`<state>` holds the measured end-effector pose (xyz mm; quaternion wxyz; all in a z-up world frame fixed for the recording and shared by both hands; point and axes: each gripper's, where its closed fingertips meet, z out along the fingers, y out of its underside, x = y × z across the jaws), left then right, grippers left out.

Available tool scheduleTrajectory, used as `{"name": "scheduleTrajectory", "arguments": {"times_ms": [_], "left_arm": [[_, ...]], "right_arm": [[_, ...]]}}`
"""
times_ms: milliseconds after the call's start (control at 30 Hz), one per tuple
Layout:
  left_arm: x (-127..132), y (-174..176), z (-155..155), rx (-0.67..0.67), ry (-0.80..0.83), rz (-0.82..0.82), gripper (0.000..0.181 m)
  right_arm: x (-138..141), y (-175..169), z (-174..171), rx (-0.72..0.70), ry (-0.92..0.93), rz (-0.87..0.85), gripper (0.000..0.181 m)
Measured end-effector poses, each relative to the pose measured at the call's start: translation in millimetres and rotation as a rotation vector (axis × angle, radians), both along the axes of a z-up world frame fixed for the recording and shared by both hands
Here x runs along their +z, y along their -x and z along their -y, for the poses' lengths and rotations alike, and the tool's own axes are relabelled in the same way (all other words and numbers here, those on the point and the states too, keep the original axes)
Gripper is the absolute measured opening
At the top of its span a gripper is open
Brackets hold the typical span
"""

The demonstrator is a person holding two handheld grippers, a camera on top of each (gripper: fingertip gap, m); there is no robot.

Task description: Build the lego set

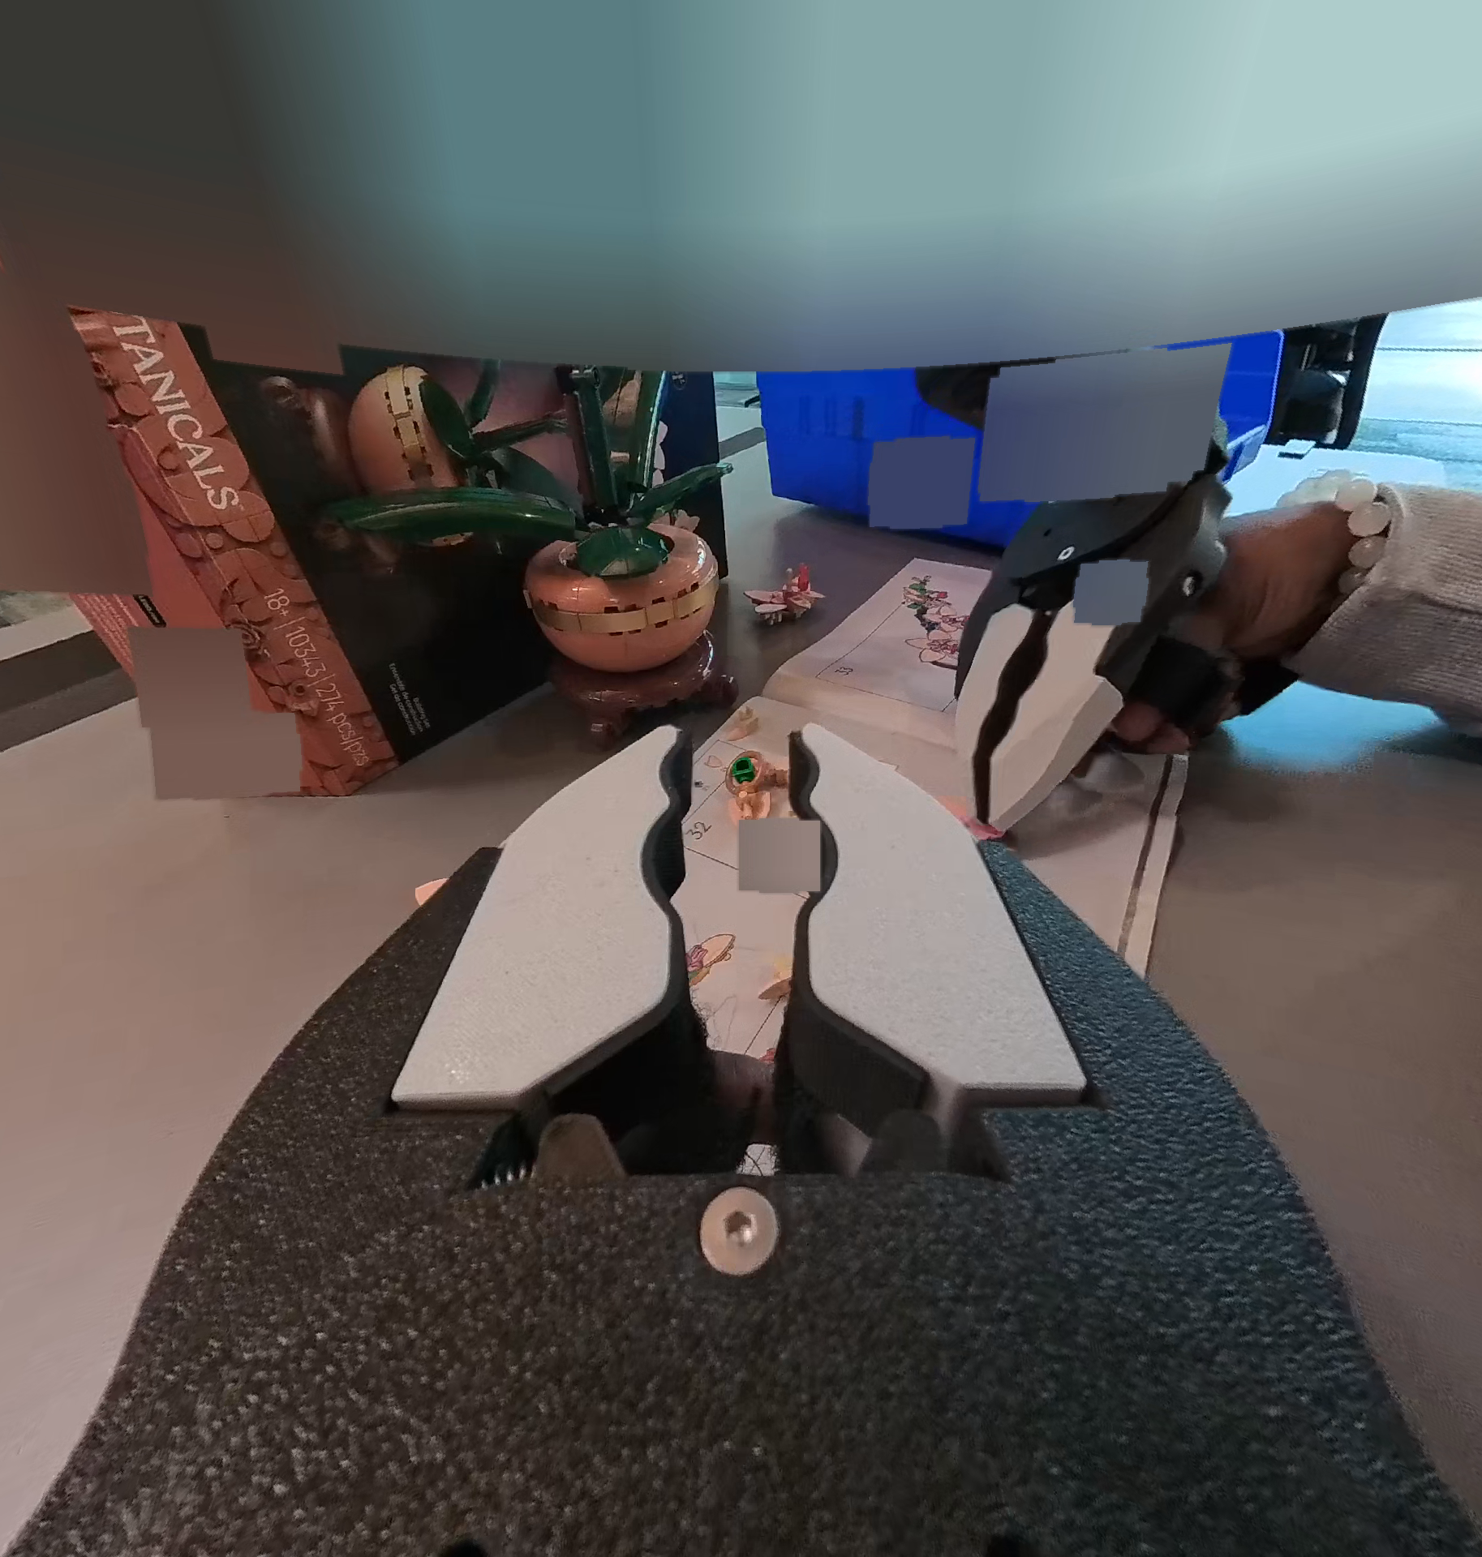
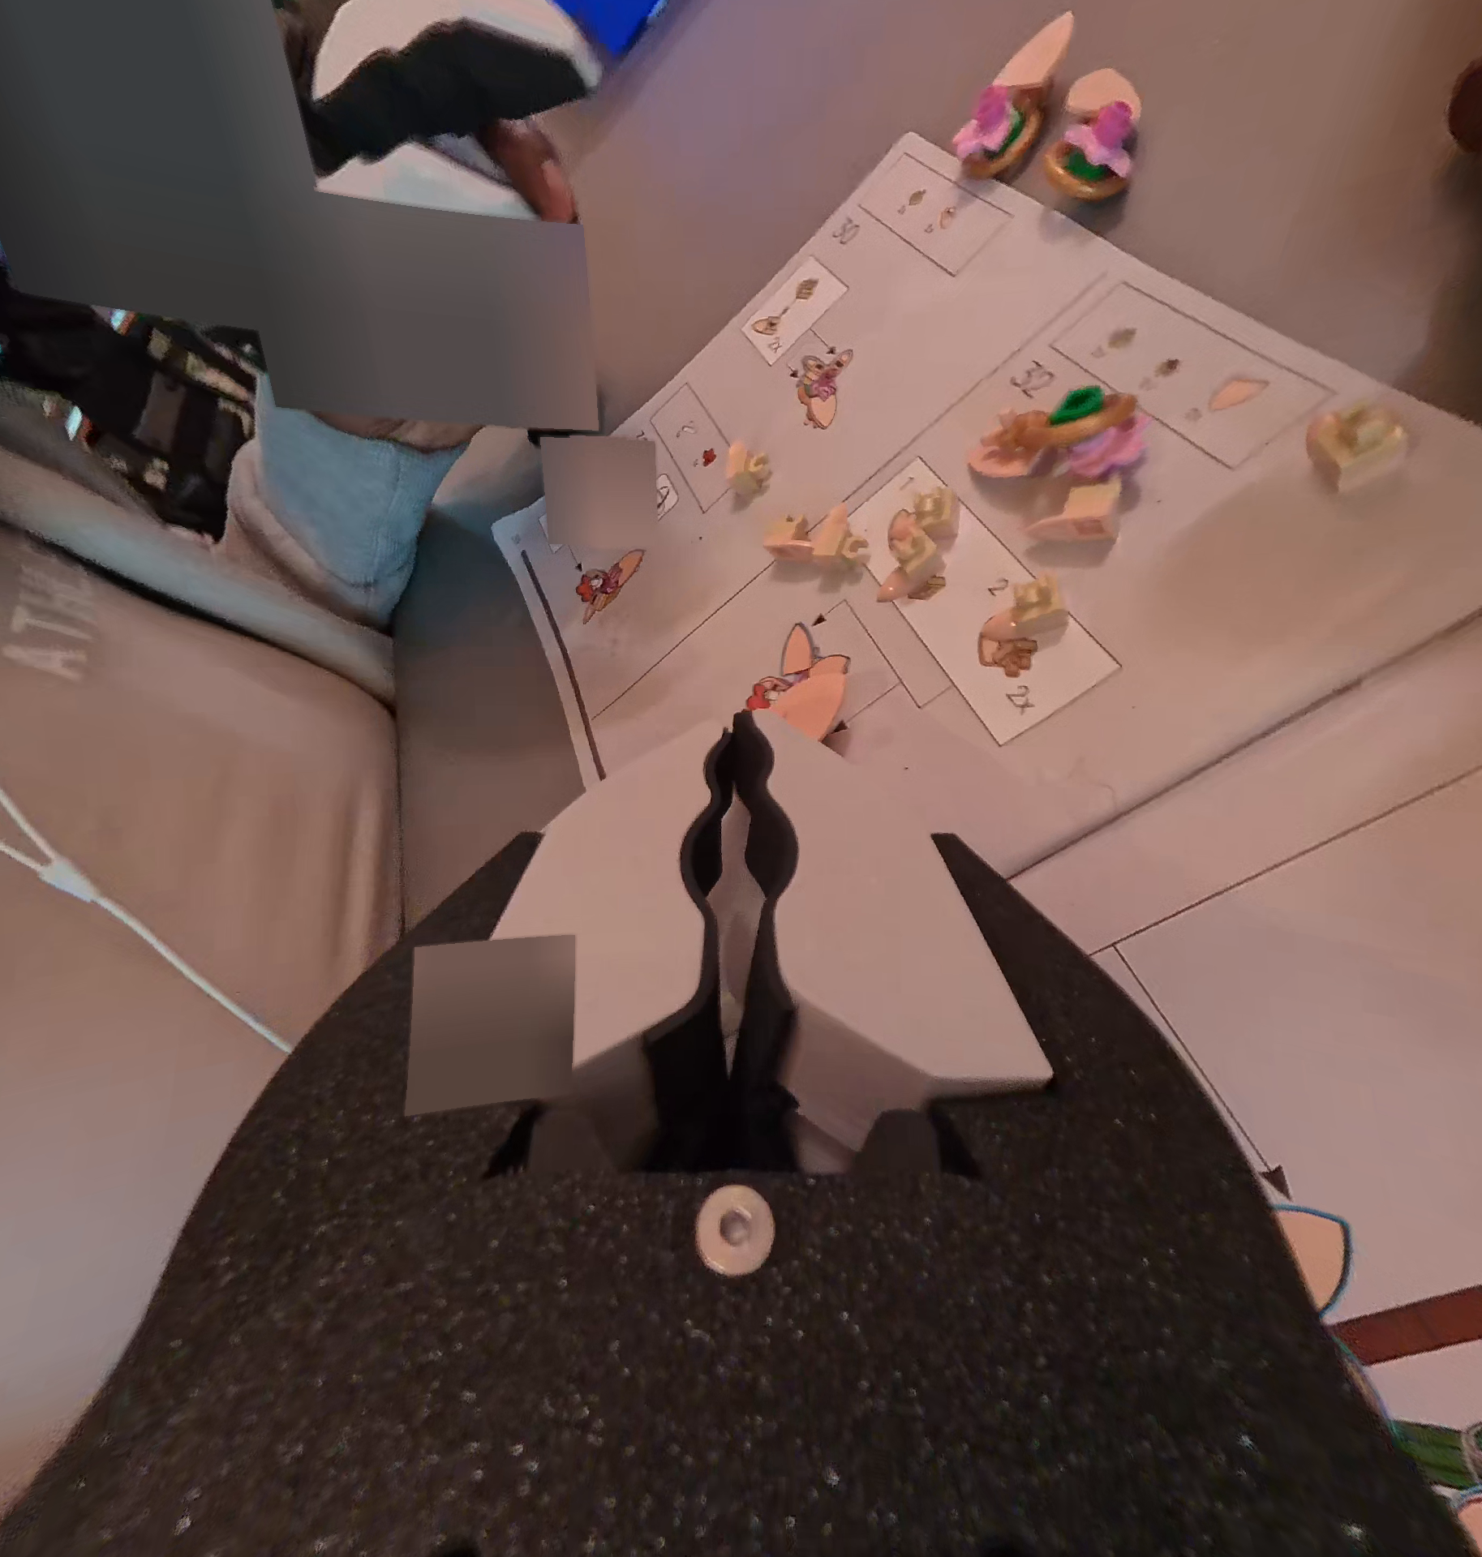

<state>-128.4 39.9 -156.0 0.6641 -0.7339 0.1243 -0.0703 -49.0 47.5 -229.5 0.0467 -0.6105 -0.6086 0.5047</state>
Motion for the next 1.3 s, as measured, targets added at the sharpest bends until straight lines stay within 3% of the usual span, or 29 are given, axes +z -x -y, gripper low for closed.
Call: {"name": "scheduleTrajectory", "arguments": {"times_ms": [133, 333, 467, 667, 767, 867, 1033, 1167, 1300], "left_arm": [[-0.8, 0.2, -0.1, 0.007, 0.000, -0.022, 0.021], [-1.8, 0.8, -0.8, 0.014, 0.005, -0.033, 0.021], [-2.9, 0.1, -1.3, 0.013, 0.011, -0.042, 0.021], [-4.3, -3.4, -0.9, -0.002, 0.016, -0.064, 0.021], [-6.2, -8.0, -0.1, -0.025, 0.021, -0.092, 0.021], [-15.6, -23.3, 7.8, -0.142, 0.071, -0.164, 0.021], [-52.2, -80.2, 60.5, -0.576, 0.331, -0.314, 0.022], [-79.8, -84.3, 54.6, -0.513, 0.454, -0.521, 0.026], [-83.5, -90.0, 51.7, -0.500, 0.487, -0.557, 0.000]], "right_arm": [[14.1, -3.8, 8.8, 0.057, 0.055, -0.058, 0.008], [22.0, -9.3, 0.7, 0.025, -0.041, -0.102, 0.006], [19.7, -18.9, 17.8, 0.120, -0.131, -0.112, 0.008], [13.8, -23.3, 30.6, 0.213, -0.397, -0.153, 0.025], [12.4, -22.3, 29.5, 0.215, -0.406, -0.149, 0.019], [10.6, -23.2, 30.4, 0.259, -0.398, -0.154, 0.021], [2.4, -24.6, 33.6, 0.387, -0.443, -0.157, 0.031], [-5.1, -21.1, 34.5, 0.443, -0.496, -0.163, 0.031], [-6.2, -19.9, 38.5, 0.482, -0.518, -0.189, 0.025]]}}
